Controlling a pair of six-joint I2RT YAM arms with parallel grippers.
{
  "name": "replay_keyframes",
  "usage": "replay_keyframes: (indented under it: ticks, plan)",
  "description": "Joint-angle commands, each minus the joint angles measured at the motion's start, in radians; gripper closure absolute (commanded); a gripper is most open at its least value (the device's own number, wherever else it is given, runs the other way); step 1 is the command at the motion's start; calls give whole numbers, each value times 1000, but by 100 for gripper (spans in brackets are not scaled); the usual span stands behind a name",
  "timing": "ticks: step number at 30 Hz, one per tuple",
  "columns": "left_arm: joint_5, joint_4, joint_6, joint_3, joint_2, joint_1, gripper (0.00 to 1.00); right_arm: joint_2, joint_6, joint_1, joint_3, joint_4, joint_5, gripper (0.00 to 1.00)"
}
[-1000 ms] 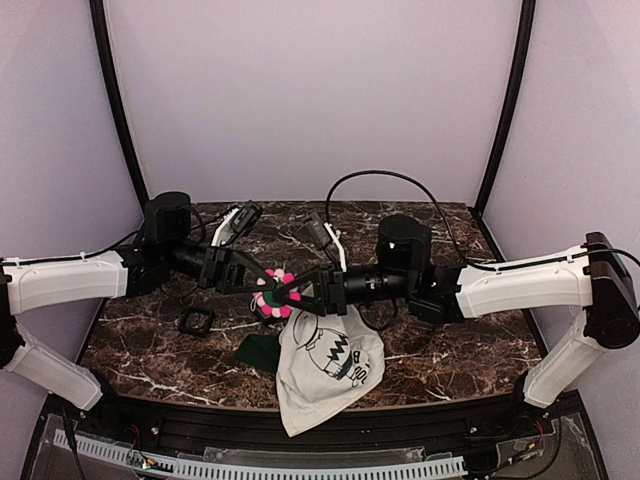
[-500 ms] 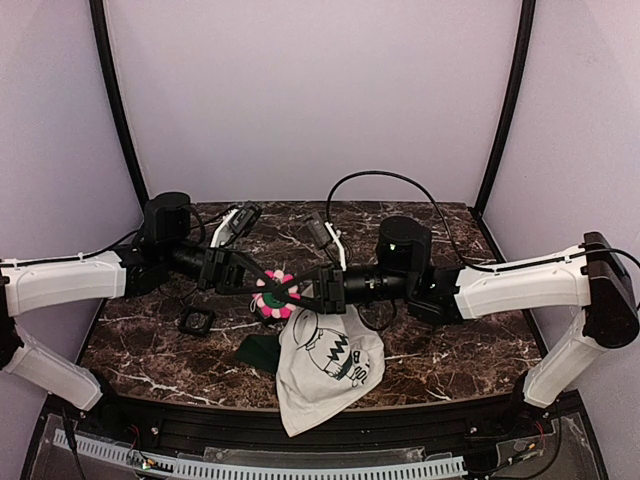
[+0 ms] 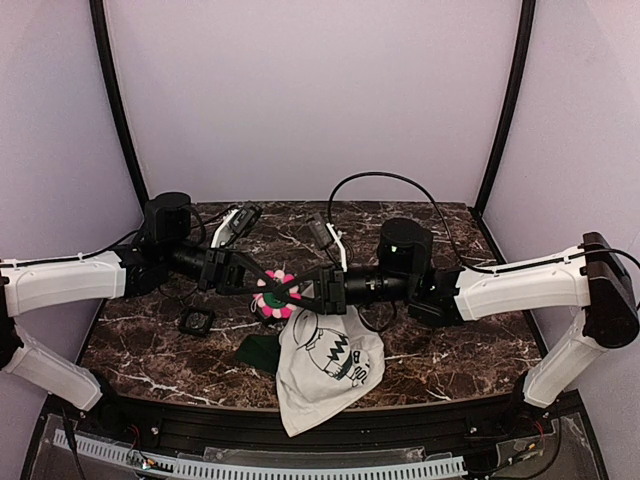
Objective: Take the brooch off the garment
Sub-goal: Close the brooch securely.
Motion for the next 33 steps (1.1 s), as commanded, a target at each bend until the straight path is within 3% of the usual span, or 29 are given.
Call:
replay_keyframes:
  ticks: [1,33]
  plan:
    - [3,-27,14,19,-15,-5,99,-16,-8,-4,-2,37,-12,79]
    - [3,-31,16,20,-13,-5,99,-49,-8,-5,-32,39,31,81]
